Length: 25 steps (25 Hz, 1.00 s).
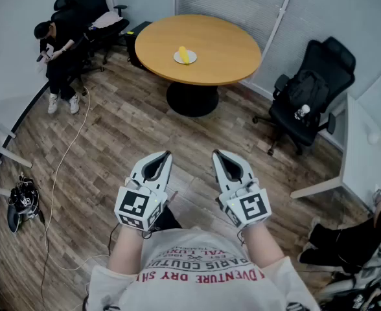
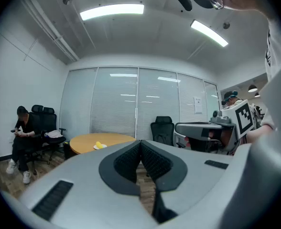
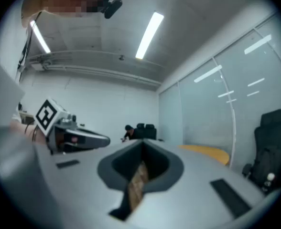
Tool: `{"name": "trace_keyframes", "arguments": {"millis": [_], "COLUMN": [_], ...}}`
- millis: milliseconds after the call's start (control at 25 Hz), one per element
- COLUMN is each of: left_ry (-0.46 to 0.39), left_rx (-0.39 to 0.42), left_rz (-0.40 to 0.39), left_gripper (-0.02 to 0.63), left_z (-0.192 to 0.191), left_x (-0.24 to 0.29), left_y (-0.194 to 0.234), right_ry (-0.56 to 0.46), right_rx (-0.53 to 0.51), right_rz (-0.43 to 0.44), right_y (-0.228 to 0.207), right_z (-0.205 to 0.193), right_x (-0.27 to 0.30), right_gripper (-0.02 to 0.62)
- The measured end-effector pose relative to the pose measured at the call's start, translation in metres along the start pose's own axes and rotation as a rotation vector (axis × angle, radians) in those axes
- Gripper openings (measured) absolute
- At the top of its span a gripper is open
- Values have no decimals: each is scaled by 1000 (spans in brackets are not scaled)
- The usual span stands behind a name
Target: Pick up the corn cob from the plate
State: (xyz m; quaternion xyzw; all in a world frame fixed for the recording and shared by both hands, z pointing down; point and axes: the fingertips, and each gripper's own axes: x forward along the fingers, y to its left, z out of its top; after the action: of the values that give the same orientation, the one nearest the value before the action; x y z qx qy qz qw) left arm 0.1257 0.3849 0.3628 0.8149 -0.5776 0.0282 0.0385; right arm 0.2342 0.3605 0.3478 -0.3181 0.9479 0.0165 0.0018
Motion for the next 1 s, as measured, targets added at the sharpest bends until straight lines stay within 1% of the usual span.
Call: {"name": "trace_keyframes", "arguments": {"millis": [280, 440, 560, 840, 1000], "left_ry": [7, 17, 25, 32, 26], "left_rx": [-4, -9, -15, -39, -54], "left_rz": [-18, -31, -35, -37, -41], "left_gripper": [35, 35, 35, 35, 35], "left_z": [-2, -5, -8, -15, -16], "left_x": [9, 13, 20, 40, 56], "left_y": [1, 2, 6, 38, 73], "right_ry": [10, 13, 10, 43, 64], "right_rx": [6, 34, 60, 80, 87], "right_rz": [1, -19, -17, -20, -36], "right_y": [-3, -10, -14, -23, -31], "right_z": [-4, -9, -11, -27, -33], "right_x": [6, 9, 15, 50, 86], "right_gripper": [23, 23, 23, 23, 23]}}
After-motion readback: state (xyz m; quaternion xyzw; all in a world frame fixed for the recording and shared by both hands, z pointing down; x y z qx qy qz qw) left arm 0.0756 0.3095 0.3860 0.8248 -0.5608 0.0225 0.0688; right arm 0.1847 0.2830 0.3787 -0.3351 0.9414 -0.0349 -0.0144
